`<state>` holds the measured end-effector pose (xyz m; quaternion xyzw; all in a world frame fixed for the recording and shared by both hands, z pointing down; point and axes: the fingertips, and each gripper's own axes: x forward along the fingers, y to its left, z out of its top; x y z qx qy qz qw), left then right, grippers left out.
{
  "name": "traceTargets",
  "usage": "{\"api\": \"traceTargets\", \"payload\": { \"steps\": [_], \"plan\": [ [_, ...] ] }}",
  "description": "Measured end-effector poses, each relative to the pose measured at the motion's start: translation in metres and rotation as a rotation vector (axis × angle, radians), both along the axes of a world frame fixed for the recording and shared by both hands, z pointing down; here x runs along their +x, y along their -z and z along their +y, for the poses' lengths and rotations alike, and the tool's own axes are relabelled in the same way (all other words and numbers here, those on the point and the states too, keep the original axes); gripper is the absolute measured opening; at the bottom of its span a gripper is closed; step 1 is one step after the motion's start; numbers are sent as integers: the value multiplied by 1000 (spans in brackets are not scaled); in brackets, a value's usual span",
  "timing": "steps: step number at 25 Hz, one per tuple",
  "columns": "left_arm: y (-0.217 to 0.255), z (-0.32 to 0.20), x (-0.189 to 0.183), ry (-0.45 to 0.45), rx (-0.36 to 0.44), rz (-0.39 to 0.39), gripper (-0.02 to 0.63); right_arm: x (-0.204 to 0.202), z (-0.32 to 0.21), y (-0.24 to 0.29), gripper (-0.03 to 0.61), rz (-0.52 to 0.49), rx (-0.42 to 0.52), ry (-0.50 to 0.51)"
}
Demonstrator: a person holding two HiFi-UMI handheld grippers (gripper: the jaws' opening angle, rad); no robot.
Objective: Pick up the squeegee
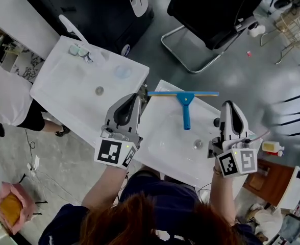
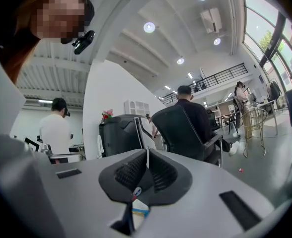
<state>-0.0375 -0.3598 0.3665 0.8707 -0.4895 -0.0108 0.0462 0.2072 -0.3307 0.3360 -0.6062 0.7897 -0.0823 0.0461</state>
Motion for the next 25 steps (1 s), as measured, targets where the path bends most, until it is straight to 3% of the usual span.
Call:
{"api": "traceTargets", "payload": {
  "steps": [12,17,25],
  "plan": [
    [-51,0,-2,14,-109,-23,20,-26,-43,-181,135,35,-409,37],
    [-67,-3,2,-7,-140,-36,20,-39,-46,-246,211,120,-559,45],
    [-80,-12,6,-23,-170,-42,20,-52,-49,-296,342,222,-677,31]
  ]
}}
